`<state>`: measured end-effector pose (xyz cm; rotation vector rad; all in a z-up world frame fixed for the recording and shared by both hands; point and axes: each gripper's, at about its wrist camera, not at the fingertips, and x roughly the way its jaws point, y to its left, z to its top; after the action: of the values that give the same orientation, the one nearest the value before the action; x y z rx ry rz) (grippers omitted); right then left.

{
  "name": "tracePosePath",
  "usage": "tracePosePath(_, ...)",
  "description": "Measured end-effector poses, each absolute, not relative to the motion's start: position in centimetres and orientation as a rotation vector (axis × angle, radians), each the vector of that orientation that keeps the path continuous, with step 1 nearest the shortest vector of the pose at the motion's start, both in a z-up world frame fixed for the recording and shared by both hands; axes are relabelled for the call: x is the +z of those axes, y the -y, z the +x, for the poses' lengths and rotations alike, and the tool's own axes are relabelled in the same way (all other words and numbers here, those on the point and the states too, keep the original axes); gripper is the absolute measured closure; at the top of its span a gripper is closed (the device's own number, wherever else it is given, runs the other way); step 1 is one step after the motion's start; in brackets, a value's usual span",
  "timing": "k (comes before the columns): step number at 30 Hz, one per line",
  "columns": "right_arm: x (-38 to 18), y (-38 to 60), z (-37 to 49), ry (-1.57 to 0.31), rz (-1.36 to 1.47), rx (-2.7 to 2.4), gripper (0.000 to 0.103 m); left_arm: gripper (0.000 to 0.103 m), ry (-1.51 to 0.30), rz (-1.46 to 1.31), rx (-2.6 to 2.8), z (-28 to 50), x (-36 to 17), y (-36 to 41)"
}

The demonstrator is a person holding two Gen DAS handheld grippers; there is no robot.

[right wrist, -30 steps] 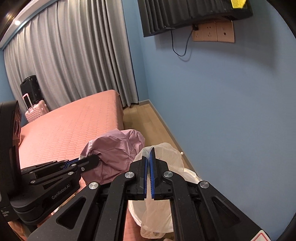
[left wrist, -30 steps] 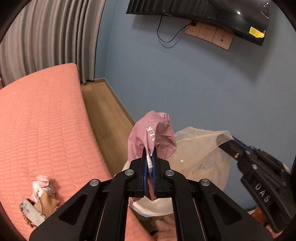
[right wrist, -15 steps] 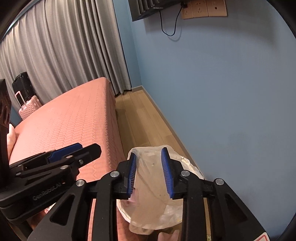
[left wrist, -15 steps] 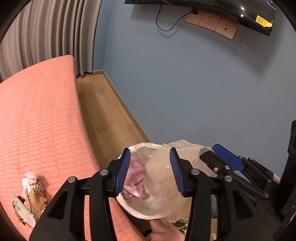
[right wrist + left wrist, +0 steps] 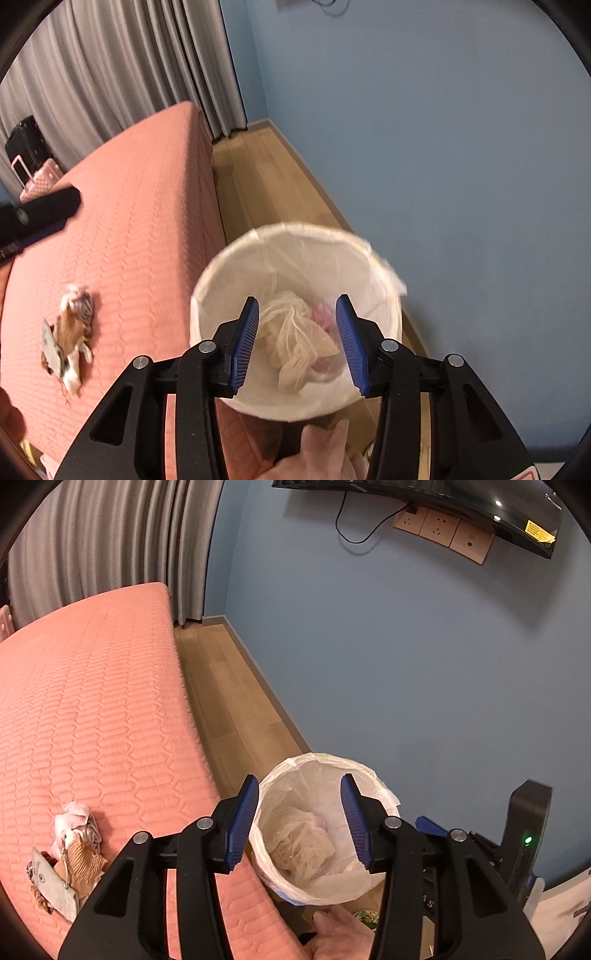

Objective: Collect trash
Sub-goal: 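Move both open tools back to the remaining pile on the bed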

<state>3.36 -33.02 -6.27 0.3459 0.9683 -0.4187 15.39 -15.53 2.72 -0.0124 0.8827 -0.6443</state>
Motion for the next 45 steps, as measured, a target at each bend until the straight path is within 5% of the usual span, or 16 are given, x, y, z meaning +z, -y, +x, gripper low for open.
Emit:
tracePosePath(12, -3.8, 28.5, 2.7, -0.897, 0.332, -0.353, 0.06, 0.058, -0.903, -0.089, -0.547, 14.6, 0.5, 10.3)
tracePosePath(19, -1.5, 22.1, 3.9, -0.858, 0.307, -0.239, 0.056, 0.042, -0.912, -0.141, -0.416, 14.4, -1.4, 4.2)
tracePosePath(24, -1.2, 17.4, 5.3, -0.853, 0.3, -0.161, 0.056, 0.041, -0.919, -0.155, -0.318, 14.4, -2.9, -0.6)
tracePosePath(45, -6.8, 2.5, 11.0, -0.968, 0.258, 0.07, 0.056, 0.041, -1.006, -0.294, -0.077, 14.6, -9.5, -17.3)
